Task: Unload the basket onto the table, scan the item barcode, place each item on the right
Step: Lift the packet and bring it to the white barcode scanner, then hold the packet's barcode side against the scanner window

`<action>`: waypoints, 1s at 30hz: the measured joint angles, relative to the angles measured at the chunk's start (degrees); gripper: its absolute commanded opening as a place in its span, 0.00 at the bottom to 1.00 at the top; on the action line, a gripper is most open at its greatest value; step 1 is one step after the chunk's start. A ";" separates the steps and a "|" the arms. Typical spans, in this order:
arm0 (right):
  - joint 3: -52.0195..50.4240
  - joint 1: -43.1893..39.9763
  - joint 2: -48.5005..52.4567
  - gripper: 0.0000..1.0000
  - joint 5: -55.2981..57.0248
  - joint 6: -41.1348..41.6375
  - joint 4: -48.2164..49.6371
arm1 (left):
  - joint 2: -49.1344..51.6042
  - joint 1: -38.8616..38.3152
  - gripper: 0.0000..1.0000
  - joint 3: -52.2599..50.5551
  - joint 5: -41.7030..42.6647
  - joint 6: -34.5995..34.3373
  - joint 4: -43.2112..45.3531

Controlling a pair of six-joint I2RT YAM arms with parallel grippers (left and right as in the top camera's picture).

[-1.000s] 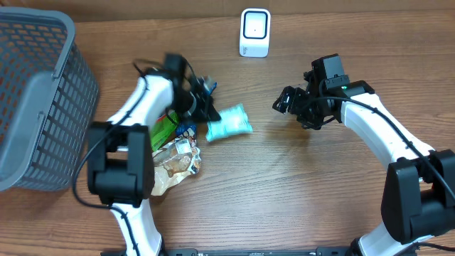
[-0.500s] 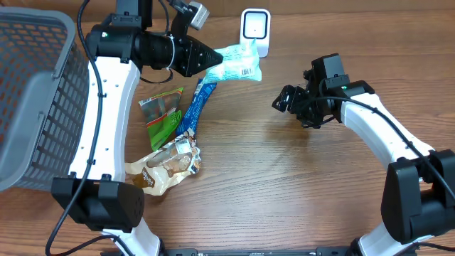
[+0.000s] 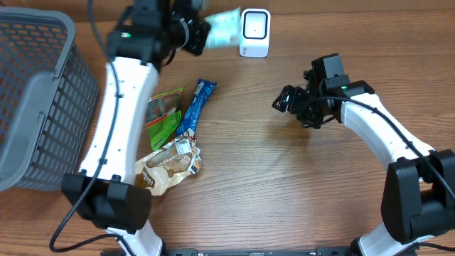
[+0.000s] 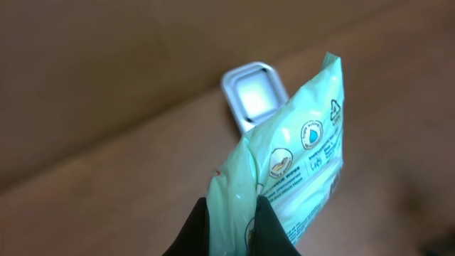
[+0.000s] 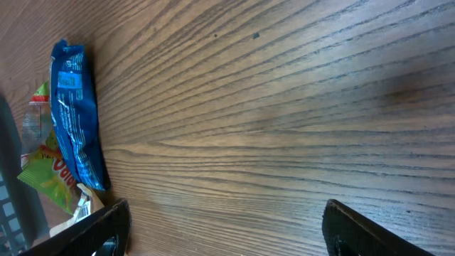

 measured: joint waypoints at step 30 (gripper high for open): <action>0.83 -37.27 0.00 0.90 -13.00 -6.82 -1.29 | 33.53 -22.69 0.04 -0.44 -62.88 36.96 59.82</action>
